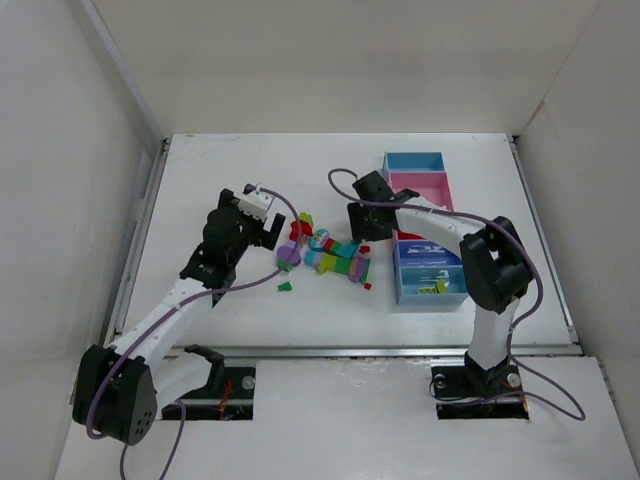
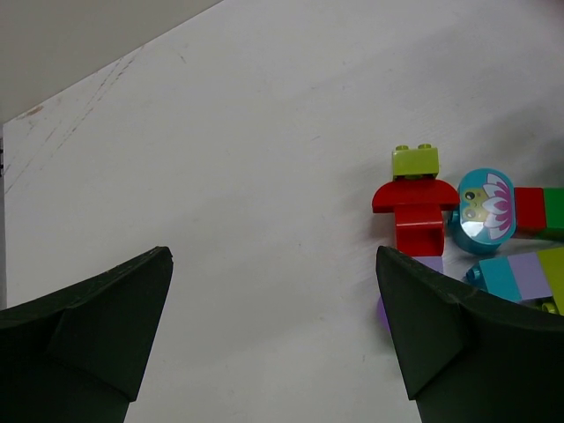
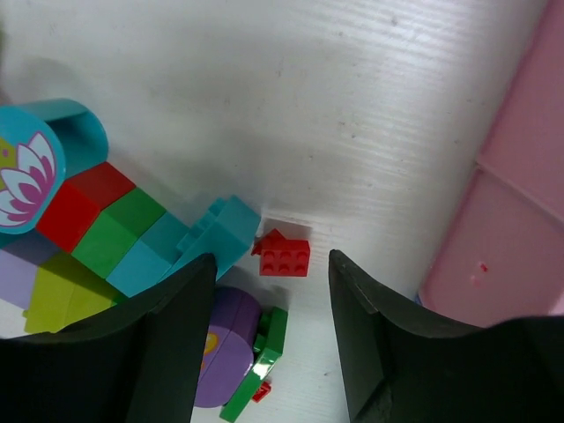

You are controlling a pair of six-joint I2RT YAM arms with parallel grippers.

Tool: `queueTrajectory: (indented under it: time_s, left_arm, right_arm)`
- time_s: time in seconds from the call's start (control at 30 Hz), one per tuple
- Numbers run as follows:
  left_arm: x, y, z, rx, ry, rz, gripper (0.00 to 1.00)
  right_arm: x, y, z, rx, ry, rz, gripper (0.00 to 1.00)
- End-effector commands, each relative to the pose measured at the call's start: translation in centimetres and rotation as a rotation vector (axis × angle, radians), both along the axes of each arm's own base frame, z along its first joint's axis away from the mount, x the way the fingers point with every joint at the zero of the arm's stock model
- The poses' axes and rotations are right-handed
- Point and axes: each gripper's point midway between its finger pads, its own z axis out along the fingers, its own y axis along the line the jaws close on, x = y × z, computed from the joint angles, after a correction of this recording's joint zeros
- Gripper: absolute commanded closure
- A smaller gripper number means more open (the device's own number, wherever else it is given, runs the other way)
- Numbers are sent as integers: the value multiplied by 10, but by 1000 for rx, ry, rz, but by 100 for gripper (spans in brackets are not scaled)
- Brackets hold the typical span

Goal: Sort the legos into containers by color

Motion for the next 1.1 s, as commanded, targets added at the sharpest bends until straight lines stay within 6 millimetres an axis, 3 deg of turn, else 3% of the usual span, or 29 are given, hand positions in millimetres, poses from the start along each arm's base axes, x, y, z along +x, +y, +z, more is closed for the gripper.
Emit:
queueTrajectory:
  time_s: [0.0,0.1,0.23,0.33,0.43,0.47,0.57,0.7,0.8,0.9,1.07]
  left_arm:
    - [4,2,20,-18,-80,11,0]
    - [5,5,21,-18,-80,20,0]
    - [5,4,17,-16,-71,11,0]
    - [5,3,17,-16,-71,11,0]
    - [6,3,14,-13,-62,11,0]
    - [6,3,14,-13,-62,11,0]
    - [6,3,14,-13,-62,11,0]
    - [6,3,14,-13,-62,11,0]
    - [6,3,14,-13,-62,11,0]
    - [6,2,14,-15,-62,2,0]
    - [6,2,14,-15,-62,2,0]
  right_arm:
    - [-9,2,-16,-7,52,43,41]
    - [-9,4,-18,9,53,40,41]
    - [-11,5,-37,-7,94,43,41]
    - [-13,7,-35,-13,95,39,41]
    - [-13,17,-7,24,39,60,41]
    - [-13,17,-7,24,39,60,38]
    - [-9,16,17,40,-22,50,24]
    - [-5,14,55,83,-103,20,23]
    - [-11,5,54,54,-82,-2,32]
    - [-19,-6,30,7,-14,-34,50]
    - [-22,-8,3,-42,55,-35,53]
